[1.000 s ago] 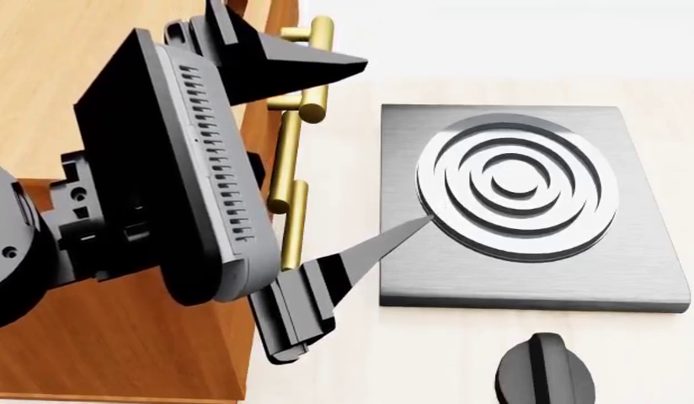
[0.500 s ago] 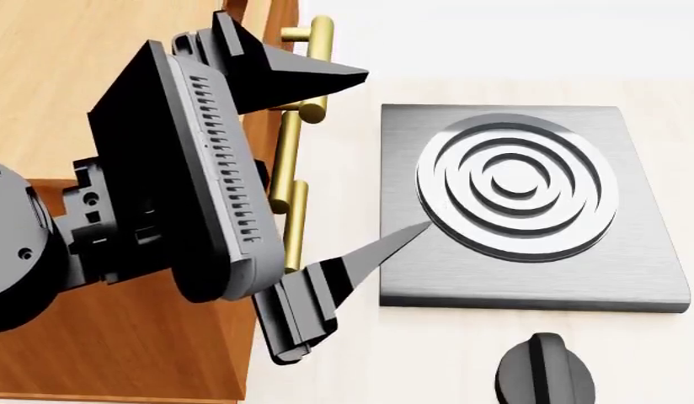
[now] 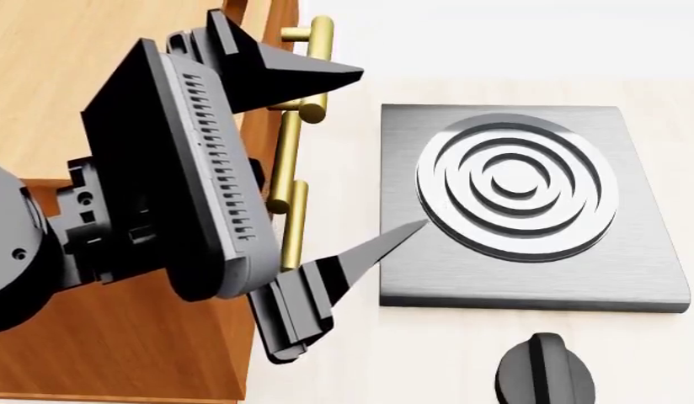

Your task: Pick the akita bowl on the wooden cabinet and place it on the plate.

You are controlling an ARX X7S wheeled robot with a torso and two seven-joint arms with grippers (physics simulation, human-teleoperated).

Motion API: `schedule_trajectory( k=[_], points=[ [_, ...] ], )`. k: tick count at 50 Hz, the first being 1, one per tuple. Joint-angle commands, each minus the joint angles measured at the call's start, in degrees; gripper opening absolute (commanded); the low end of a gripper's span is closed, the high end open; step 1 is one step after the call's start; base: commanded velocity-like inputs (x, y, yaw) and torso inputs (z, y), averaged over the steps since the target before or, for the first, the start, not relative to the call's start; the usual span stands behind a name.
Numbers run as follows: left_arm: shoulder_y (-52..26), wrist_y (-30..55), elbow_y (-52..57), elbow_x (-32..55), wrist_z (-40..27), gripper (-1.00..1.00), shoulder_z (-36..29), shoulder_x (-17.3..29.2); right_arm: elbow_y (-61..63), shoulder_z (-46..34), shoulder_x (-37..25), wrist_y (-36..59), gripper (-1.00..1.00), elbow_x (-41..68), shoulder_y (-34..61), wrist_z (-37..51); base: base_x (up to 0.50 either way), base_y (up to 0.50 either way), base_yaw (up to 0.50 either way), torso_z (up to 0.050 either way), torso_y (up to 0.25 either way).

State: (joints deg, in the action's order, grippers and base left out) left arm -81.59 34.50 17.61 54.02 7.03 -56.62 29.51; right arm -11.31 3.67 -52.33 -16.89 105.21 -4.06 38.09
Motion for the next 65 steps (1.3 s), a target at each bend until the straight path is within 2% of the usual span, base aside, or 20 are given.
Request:
schedule_trajectory(
  k=[1, 18, 35, 51, 65],
  points=[
    [-0.06, 0.19, 0.6, 0.48, -0.42, 1.0, 0.35, 0.41, 3.76, 3.33, -1.27, -1.5, 1.0, 0.11, -3.95, 0.63, 0.0, 0.0, 0.0, 0.0, 0.0],
    [0.5, -0.23, 1.85, 1.05, -1.04, 1.0, 1.16, 1.88, 11.59, 10.08, -5.03, -3.75, 1.0, -0.97, -10.32, 4.19, 0.0, 0.0, 0.0, 0.0, 0.0],
    [0.36, -0.04, 2.44, 1.53, -1.5, 1.0, 1.56, 2.35, 20.95, 13.35, -12.3, -6.37, 1.0, -12.0, -11.71, 9.86, 0.0, 0.0, 0.0, 0.0, 0.0],
    [0.24, -0.01, 2.52, 1.78, -1.69, 1.0, 1.78, 2.34, 28.53, 14.0, -16.95, -6.17, 1.0, -15.43, -7.19, 10.89, 0.0, 0.0, 0.0, 0.0, 0.0],
    [0.9, -0.33, 2.71, 1.67, -1.82, 1.0, 1.69, 2.67, 32.93, 7.07, -21.3, -4.77, 1.0, -16.04, 3.47, 12.02, 0.0, 0.0, 0.0, 0.0, 0.0]
  ],
)
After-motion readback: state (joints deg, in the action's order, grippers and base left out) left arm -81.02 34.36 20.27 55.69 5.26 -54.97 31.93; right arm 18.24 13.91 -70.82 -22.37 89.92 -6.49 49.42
